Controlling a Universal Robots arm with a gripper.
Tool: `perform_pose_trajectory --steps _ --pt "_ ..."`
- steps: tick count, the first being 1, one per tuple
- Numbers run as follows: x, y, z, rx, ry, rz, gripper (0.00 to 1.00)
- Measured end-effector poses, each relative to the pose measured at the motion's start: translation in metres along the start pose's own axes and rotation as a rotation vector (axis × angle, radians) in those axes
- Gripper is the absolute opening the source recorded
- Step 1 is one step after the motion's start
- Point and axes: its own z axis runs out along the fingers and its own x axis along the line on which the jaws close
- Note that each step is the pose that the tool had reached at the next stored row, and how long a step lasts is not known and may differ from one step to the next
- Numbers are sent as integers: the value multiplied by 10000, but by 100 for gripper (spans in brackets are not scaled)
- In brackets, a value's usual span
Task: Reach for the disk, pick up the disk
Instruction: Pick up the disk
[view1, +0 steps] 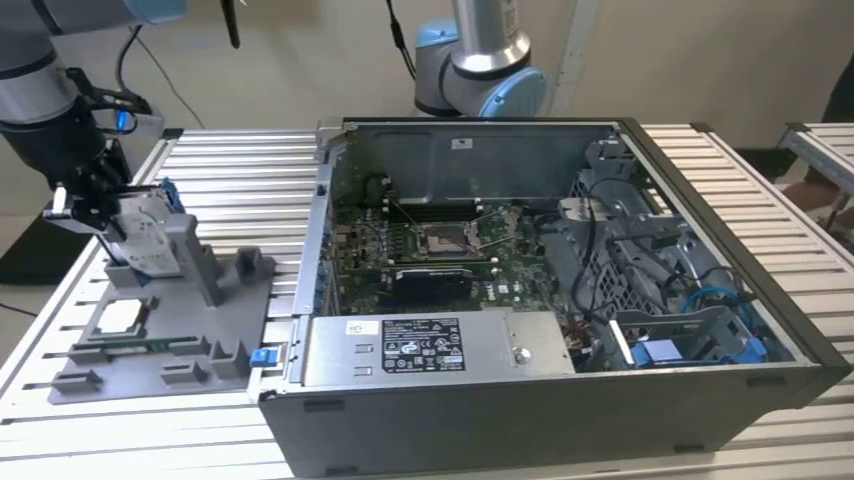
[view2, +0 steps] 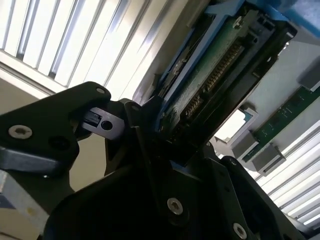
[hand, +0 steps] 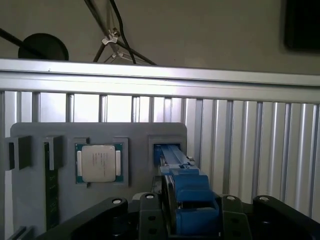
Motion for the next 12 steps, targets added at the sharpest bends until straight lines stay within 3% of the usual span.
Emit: perform_pose_trajectory --steps 9,12 --pt "-2 0 -29 -2 2 -1 0" --pt "-1 0 -32 -7 74 0 0"
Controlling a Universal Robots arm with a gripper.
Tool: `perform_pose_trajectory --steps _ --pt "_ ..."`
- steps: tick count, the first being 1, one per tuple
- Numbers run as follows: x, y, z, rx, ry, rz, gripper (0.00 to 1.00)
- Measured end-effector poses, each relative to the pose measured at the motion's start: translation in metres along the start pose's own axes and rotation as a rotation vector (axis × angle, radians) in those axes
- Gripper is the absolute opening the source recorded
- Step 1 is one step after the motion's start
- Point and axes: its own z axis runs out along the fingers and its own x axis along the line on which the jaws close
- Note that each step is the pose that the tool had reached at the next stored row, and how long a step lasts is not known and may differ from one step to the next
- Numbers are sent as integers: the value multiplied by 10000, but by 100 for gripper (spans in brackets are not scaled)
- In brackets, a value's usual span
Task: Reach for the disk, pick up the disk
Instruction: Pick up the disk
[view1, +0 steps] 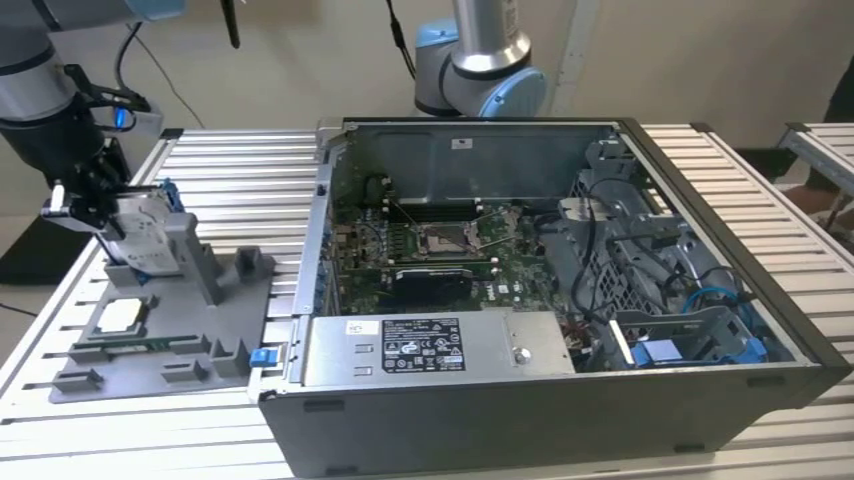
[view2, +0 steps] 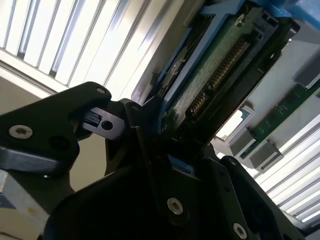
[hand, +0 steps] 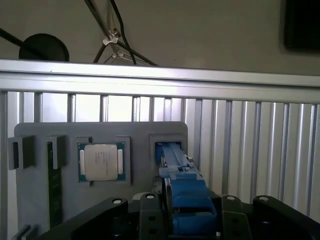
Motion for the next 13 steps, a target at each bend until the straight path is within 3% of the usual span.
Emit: perform_pose_trajectory --steps 2,3,4,5,13 --pt "0 1 -2 4 3 -1 0" --pt "0 2 -3 17 -67 -3 0" --pt "-2 2 -3 34 -186 -5 0" --pt "-2 2 -5 40 -230 -7 0" --pt "-2 2 -7 40 -206 -8 0"
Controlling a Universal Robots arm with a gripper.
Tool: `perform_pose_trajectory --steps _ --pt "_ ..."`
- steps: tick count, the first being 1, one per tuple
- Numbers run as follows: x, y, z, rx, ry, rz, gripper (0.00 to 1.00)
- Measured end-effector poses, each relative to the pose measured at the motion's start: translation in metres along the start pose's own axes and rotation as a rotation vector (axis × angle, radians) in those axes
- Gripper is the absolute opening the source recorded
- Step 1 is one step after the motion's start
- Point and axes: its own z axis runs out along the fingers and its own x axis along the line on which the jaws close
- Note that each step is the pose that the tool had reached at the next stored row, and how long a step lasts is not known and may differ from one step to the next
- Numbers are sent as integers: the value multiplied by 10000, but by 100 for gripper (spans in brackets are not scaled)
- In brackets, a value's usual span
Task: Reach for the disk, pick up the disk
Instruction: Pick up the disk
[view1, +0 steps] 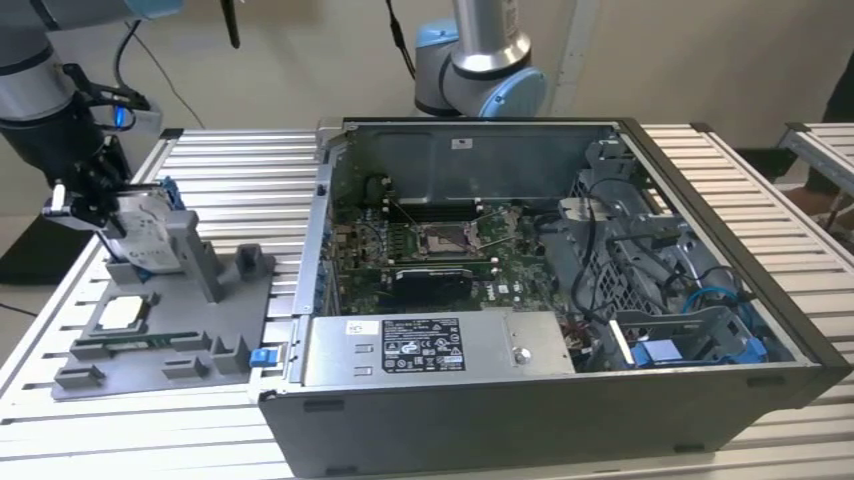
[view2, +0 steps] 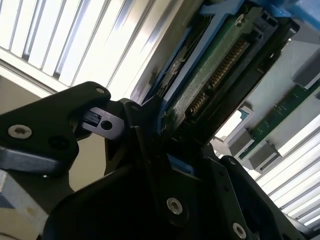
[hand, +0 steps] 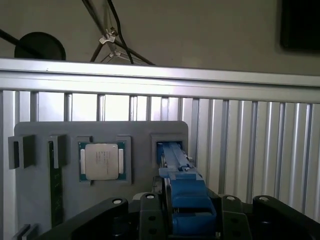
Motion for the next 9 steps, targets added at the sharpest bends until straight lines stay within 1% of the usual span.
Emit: perform_pose_trajectory --steps 1,3,5,9 --pt "0 0 0 1 -1 0 0" --pt "1 0 -3 0 27 0 0" --pt "0 0 -15 -3 36 -1 0" --pt "-6 1 -66 1 42 0 0"
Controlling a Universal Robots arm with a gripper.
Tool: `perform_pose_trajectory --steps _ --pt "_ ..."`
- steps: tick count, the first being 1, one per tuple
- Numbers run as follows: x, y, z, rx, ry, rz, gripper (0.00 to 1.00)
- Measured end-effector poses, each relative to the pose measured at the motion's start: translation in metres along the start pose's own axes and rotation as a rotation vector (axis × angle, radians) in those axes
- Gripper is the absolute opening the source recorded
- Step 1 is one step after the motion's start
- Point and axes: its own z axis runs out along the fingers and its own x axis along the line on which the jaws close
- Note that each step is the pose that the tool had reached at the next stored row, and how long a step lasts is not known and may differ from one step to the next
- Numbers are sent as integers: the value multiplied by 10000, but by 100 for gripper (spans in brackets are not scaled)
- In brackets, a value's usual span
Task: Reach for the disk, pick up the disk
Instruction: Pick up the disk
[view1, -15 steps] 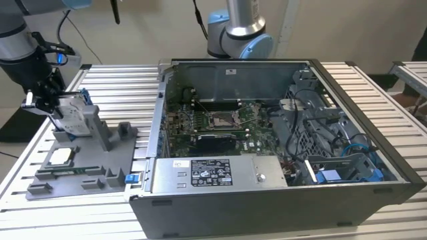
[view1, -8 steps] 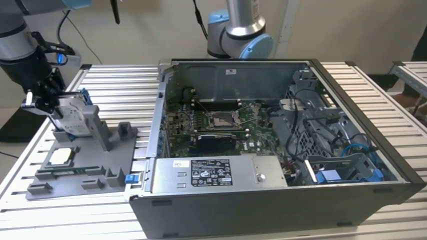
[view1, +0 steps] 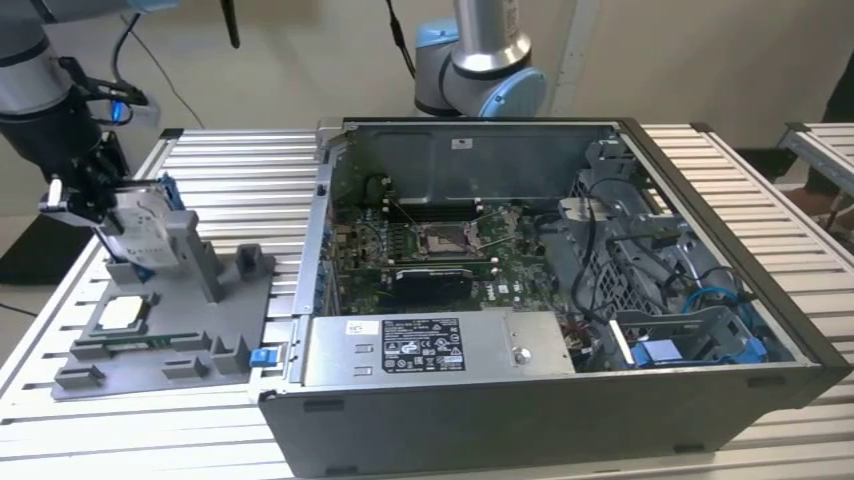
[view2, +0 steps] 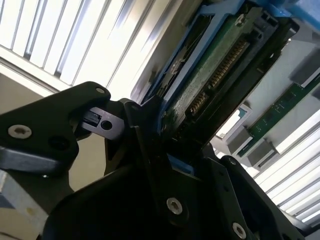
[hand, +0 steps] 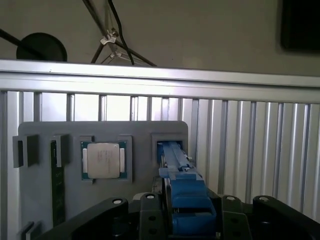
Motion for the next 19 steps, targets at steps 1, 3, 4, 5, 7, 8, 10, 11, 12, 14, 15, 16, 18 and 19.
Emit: perform_pose_trajectory --steps 1,3,4,5,7,8,10,11,12,14,15,16,18,19 --pt "-2 0 -20 0 3 0 0" --pt "-5 1 -56 -2 4 0 0" --pt "-8 2 -78 -1 4 0 0" --pt "-10 2 -102 -1 4 0 0" --pt "-16 3 -161 0 3 1 0" --pt "-19 5 -196 -2 4 2 0" --pt "-23 5 -254 0 3 0 0" --pt "-25 6 -279 -1 2 1 0" --pt "-25 6 -299 -1 -18 -1 0" --pt "-29 8 -350 -1 -22 0 0" --pt "-31 8 -377 0 -14 1 0" --pt "-33 8 -405 -1 -6 0 0" --pt "-37 9 -450 1 -41 -2 0" --pt "-39 10 -470 2 -60 -3 0"
